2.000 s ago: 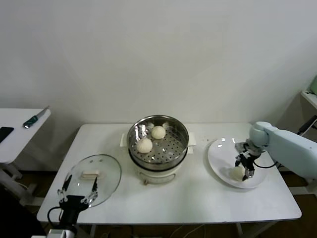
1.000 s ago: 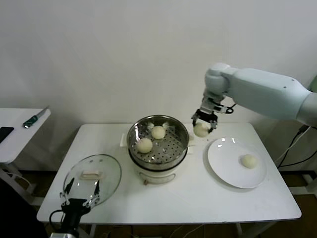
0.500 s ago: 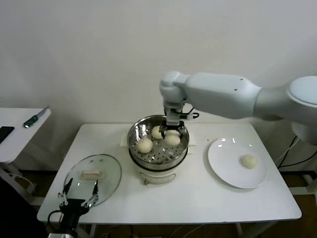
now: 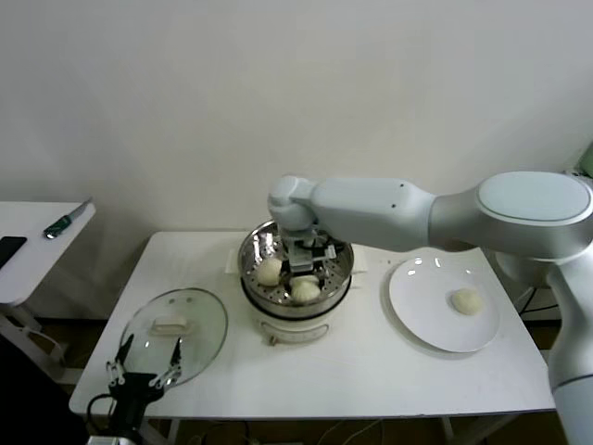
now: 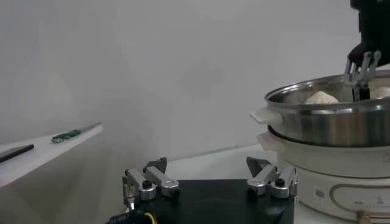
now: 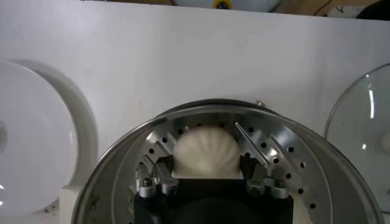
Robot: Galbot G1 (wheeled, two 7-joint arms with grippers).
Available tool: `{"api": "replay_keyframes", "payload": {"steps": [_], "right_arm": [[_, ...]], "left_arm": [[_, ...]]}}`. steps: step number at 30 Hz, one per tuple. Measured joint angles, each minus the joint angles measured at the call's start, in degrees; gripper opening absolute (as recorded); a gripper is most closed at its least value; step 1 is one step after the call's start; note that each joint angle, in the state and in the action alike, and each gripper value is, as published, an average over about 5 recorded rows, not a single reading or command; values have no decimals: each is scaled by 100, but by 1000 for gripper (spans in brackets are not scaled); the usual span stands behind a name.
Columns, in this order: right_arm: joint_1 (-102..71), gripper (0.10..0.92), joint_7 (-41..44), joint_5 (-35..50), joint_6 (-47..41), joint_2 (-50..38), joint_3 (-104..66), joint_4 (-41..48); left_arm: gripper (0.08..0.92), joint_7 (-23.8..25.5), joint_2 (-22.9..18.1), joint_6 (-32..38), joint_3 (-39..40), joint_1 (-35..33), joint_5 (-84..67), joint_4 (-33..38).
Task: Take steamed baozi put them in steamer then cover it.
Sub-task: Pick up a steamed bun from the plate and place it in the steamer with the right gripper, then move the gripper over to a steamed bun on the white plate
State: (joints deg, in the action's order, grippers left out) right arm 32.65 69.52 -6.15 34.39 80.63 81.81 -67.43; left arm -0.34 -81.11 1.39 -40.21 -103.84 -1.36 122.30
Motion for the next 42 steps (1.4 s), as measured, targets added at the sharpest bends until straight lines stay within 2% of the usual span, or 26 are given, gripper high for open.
{"api": "replay_keyframes", "payload": {"steps": [8, 15, 29, 34, 42], "right_arm": [[-128, 723, -92, -111, 26, 69, -8, 34], [-136, 815, -119, -180, 24, 59, -67, 11], [411, 823, -80, 93, -33, -446, -222, -37], [813, 823, -370, 644, -534, -1001, 120, -135], [1061, 823, -835, 1556, -2094, -2210, 692, -231]], "left_arm": [[823, 1, -4, 6, 28, 10, -2, -19], [823, 1, -8, 9, 19, -4, 0, -10], [823, -5, 16, 40, -9, -62, -7, 33], [823, -5, 38, 32, 0, -31, -9, 40], [823, -6, 35, -7, 20, 58, -12, 13]]}}
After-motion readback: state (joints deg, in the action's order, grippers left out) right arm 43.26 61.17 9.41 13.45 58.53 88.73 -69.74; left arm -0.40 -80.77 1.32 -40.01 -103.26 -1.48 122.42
